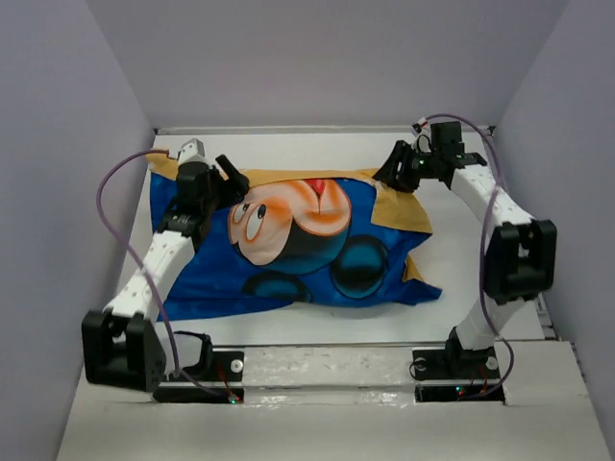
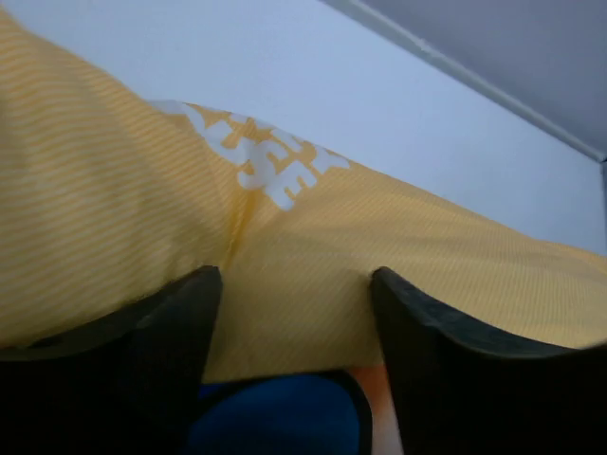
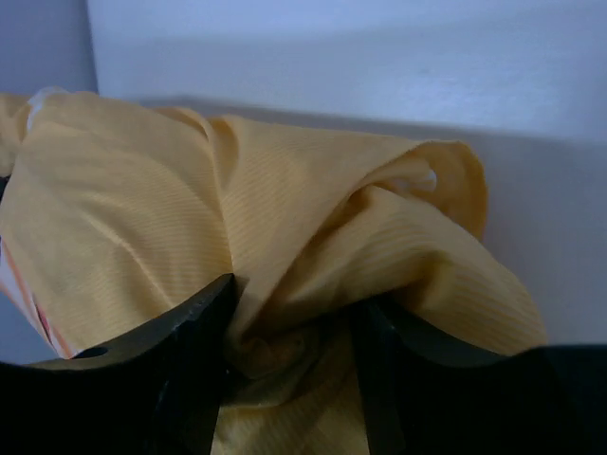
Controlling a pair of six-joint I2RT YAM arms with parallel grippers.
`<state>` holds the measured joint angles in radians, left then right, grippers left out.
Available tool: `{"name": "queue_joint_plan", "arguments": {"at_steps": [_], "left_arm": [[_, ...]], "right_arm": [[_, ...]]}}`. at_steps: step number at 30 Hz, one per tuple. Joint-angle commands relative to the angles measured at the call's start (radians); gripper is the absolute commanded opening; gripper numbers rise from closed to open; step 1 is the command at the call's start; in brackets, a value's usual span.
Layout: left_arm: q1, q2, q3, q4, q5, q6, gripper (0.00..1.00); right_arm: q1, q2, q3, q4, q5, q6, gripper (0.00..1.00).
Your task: Put the pillow into the pillowcase
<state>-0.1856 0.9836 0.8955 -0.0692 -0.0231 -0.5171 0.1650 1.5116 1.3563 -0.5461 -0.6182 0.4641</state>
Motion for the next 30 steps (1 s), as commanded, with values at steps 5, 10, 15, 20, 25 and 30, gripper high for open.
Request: {"name": "queue_joint_plan", "arguments": {"at_steps": [5, 10, 15, 20, 25, 30], "left_arm": [[0.069, 0.492, 0.457, 0.204, 0.060, 0.008, 0.99], [0.060, 0.345, 0.513, 0.209, 0.054, 0.057, 0.99], [0.008, 0.091, 0.296, 0.249, 0.067, 0.077, 0.99], [-0.031, -0.178, 0.103, 0.235, 0.167, 0.080, 0.99], [-0.032, -0.466, 0.158, 0.096, 0.238, 0.149, 0.99], [-0.031, -0.608, 0.333, -0.018, 0.238, 0.218, 0.99]], "right_arm": [[-0.114, 0.403, 0.575, 0.037, 0.001, 0.007, 0.86], [-0.101, 0.274, 0.600, 0.044, 0.168, -0.057, 0.90], [0.003, 0.090, 0.482, 0.090, 0.259, -0.171, 0.91], [0.108, -0.283, 0.013, 0.305, 0.158, -0.081, 0.57], [0.123, -0.626, -0.132, 0.363, 0.108, -0.038, 0.00], [0.123, -0.950, -0.161, 0.364, 0.126, -0.033, 0.30]]}}
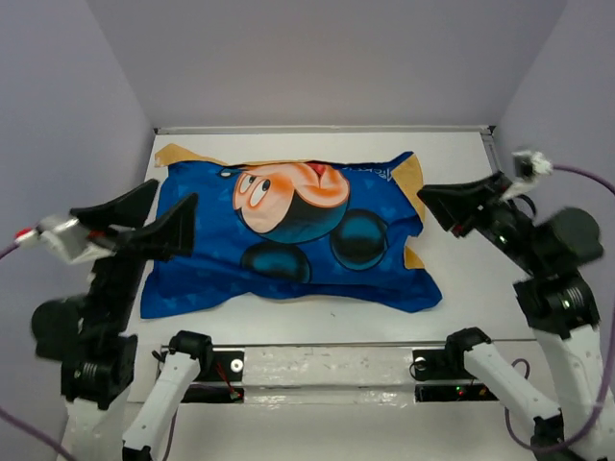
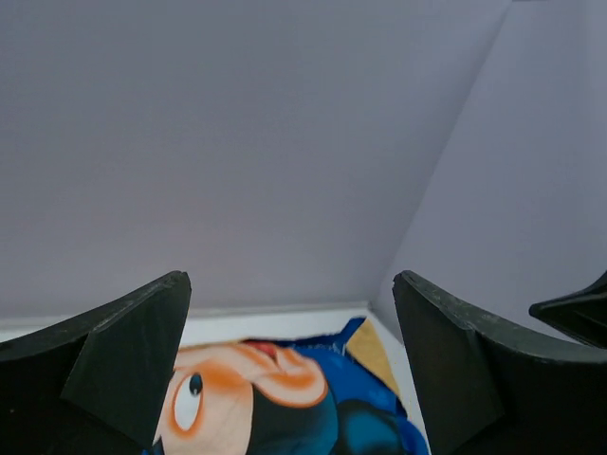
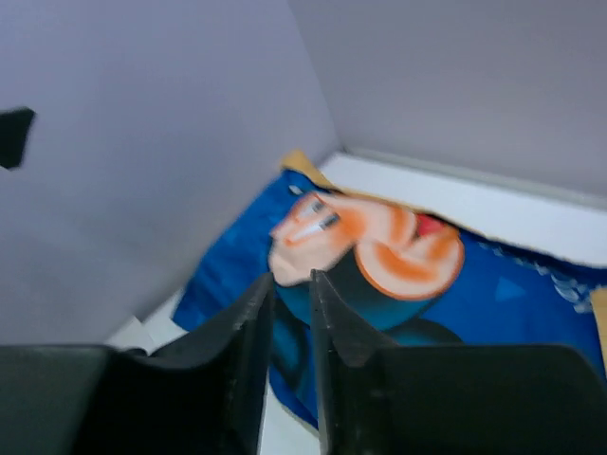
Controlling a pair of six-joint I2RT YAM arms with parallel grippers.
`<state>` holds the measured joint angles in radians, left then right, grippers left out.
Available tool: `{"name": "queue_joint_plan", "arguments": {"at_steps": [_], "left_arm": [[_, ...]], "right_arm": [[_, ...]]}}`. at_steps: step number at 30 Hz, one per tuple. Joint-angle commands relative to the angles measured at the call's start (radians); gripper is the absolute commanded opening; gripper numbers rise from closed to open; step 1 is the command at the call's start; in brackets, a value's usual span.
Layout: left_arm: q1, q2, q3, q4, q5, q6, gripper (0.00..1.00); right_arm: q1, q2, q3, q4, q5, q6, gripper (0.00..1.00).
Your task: Put the pillow into the pillowcase
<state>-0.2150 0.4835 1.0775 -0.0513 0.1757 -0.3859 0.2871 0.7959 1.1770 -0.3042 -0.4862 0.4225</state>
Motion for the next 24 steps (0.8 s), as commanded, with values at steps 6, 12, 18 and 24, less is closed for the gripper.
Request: {"name": "queue_joint_plan", "arguments": {"at_steps": [6, 12, 18, 24], "left_arm": [[-0.018, -0.232, 0.193, -0.139, 0.015, 0.128, 0.99], [-0.029, -0.214, 0.000, -0.113, -0.214, 0.136, 0.99], [-0.027, 0.091, -0.152, 0.046, -0.394, -0.005, 0.99], [0.069, 0.436, -0.134, 0.197, -0.495, -0.024, 0.99]], "right_arm": [[0.001, -0.408, 0.056, -0.047, 0.150, -0.046, 1.00], [0.001, -0.234, 0.053, -0.151, 0.152, -0.060, 1.00], [0.001, 0.072, 0.001, -0.061, 0.225, -0.117, 1.00], [0.001, 0.307, 0.012, 0.084, 0.180, -0.146, 1.00]]}}
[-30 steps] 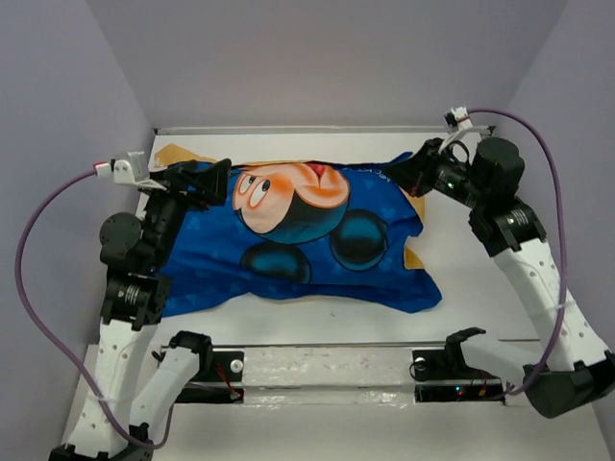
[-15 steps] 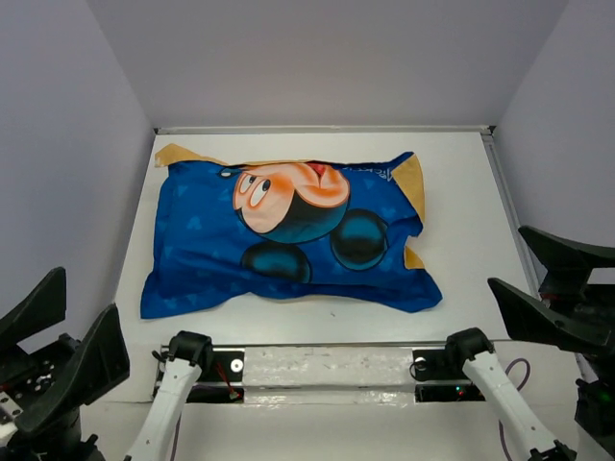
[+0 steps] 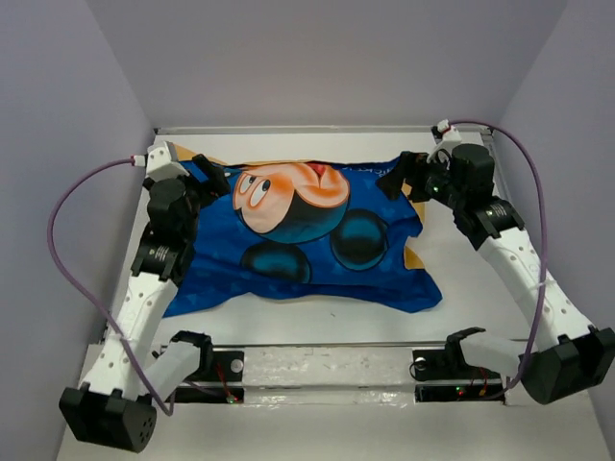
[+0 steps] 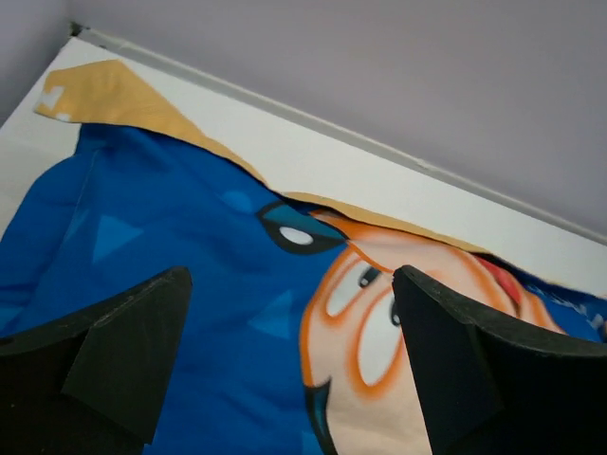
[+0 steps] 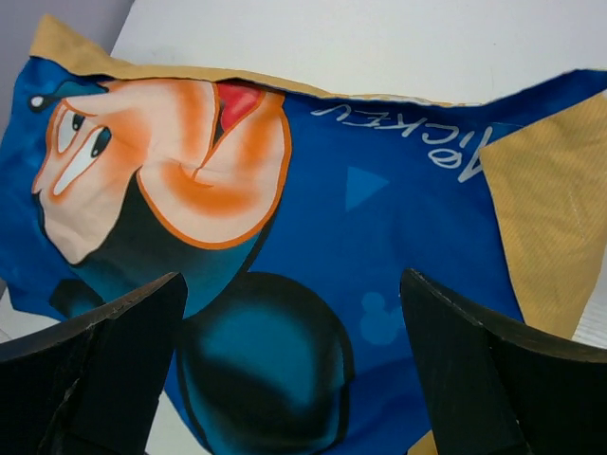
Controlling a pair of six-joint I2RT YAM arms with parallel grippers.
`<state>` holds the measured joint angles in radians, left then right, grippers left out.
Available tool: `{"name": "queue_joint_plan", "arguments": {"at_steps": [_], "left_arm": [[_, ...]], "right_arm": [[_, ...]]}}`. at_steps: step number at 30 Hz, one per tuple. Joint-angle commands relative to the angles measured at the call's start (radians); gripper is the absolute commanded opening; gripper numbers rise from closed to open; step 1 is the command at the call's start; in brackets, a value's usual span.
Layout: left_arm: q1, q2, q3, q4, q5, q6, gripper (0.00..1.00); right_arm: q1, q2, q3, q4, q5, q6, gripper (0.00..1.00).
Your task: Put the pillow into the pillowcase
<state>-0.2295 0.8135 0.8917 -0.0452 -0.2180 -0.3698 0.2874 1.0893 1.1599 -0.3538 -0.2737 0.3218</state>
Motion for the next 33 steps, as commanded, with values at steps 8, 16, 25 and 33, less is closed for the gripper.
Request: {"name": "queue_joint_plan", "arguments": {"at_steps": [8, 16, 25, 33], "left_arm": [[0.562, 0.283, -0.059, 0.390, 0.387, -0.326, 0.99], [0.657, 0.642, 0.058, 0.573, 0.589, -0.475, 0.99], [0.642, 0.923, 0.194, 0.814, 0.657, -0.619, 0.99], [0.601, 1.128, 0.384, 0.979, 0.626, -0.758, 0.99]], "right_arm": [[0.001, 0.087, 0.001, 0.196, -0.117, -0.026, 0.00], [0.001, 0.135, 0.001, 0.248, -0.168, -0.013, 0.45], [0.001, 0.319, 0.106, 0.107, 0.231, -0.108, 0.73], [0.001, 0.555, 0.259, 0.024, 0.620, -0.224, 0.82]]}}
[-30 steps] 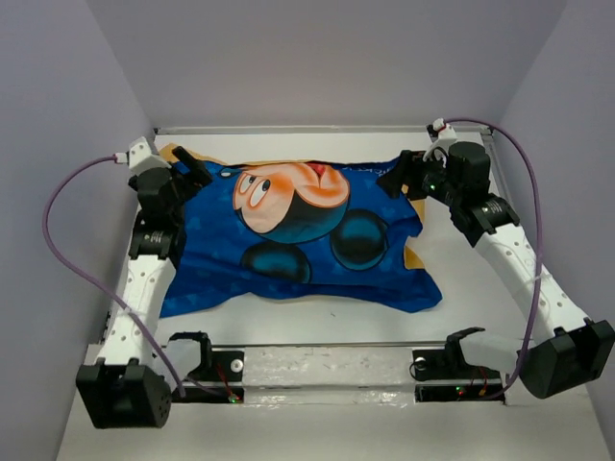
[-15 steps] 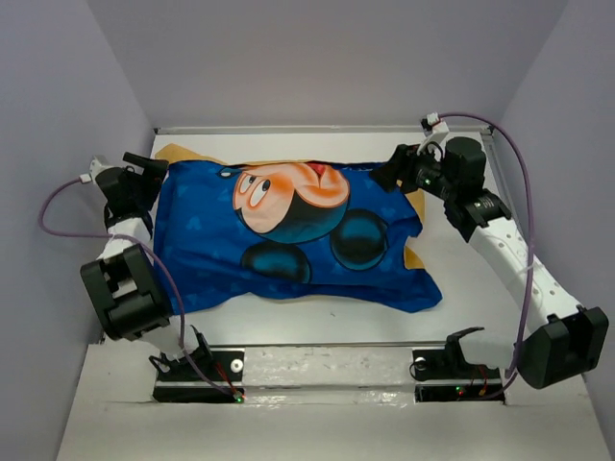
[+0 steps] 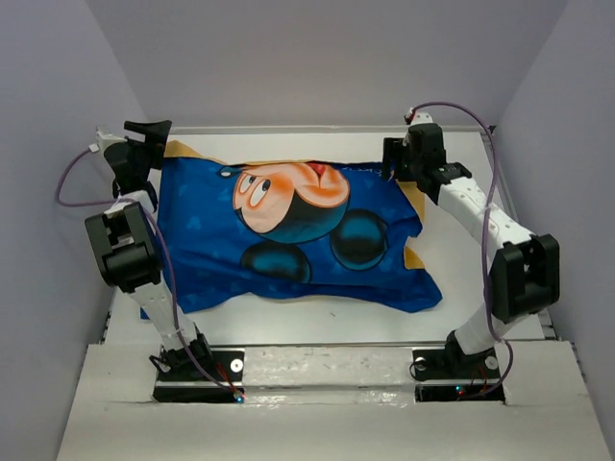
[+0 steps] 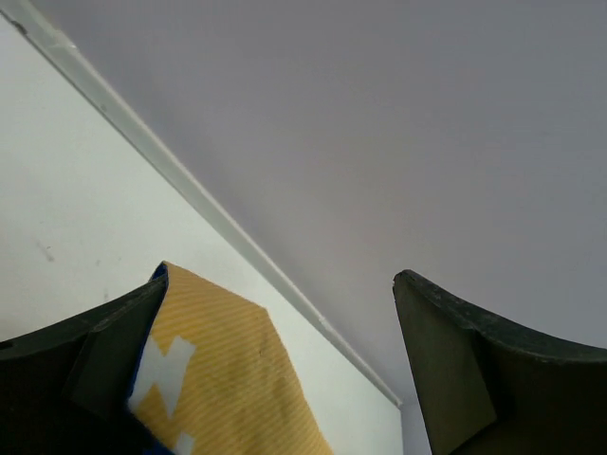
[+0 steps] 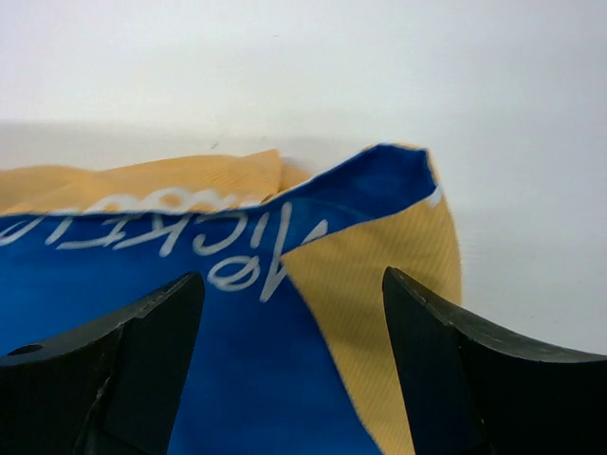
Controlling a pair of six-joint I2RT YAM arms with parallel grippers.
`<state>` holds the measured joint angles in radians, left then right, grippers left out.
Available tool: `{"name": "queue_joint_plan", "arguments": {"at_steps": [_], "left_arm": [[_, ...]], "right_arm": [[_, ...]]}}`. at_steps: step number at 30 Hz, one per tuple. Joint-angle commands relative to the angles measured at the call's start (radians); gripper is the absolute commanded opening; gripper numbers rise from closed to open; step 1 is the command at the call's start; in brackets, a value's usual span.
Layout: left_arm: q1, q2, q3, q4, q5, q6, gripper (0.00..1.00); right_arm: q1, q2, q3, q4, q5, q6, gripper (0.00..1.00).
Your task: Put the pillow into the pillowcase
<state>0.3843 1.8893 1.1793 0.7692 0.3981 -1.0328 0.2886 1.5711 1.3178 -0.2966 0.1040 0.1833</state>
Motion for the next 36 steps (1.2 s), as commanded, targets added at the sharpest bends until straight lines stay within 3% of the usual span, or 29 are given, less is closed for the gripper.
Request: {"name": "queue_joint_plan", "arguments": {"at_steps": [1, 6, 10, 17, 22, 24, 26, 29, 30, 36], "left_arm": [[-0.018, 0.073, 0.132, 0.176, 0.001, -0.110, 0.99], [-0.042, 0.226, 0.314, 0.177, -0.035, -0.153, 0.99], [-0.044, 0.344, 0.523, 0.027, -0.042, -0.077, 0.99], [-0.042, 0.363, 0.749, -0.275, -0.109, 0.131, 0.99], [-0.056, 0.320, 0.868, -0.508, -0.251, 0.371, 0.99], [-0.079, 0.289, 0.925, -0.612, -0.355, 0.512, 0.99], [-0.084, 0.228, 0.909, -0.642, -0.437, 0.572, 0.99], [-0.087, 0.125, 0.838, -0.631, -0.447, 0.596, 0.99], [-0.097, 0.102, 0.824, -0.631, -0.433, 0.615, 0.99], [-0.156, -0.195, 0.501, -0.513, -0.311, 0.590, 0.99]], "right_arm": [[0.000, 0.090, 0.116, -0.036, 0.269, -0.093, 0.83], [-0.037, 0.208, 0.221, -0.035, 0.382, -0.146, 0.92], [-0.129, 0.340, 0.329, -0.042, 0.309, -0.142, 0.88], [-0.226, 0.389, 0.464, -0.068, 0.324, -0.154, 0.83], [-0.226, 0.260, 0.471, -0.104, 0.154, -0.114, 0.76], [-0.226, 0.183, 0.401, -0.098, -0.011, -0.082, 0.72], [-0.194, 0.072, 0.288, -0.059, -0.139, -0.068, 0.75], [-0.126, 0.024, 0.206, -0.059, -0.145, -0.076, 0.86], [-0.114, 0.023, 0.161, -0.059, -0.150, -0.090, 0.90], [-0.101, 0.154, 0.127, -0.075, -0.043, -0.116, 0.98]]}}
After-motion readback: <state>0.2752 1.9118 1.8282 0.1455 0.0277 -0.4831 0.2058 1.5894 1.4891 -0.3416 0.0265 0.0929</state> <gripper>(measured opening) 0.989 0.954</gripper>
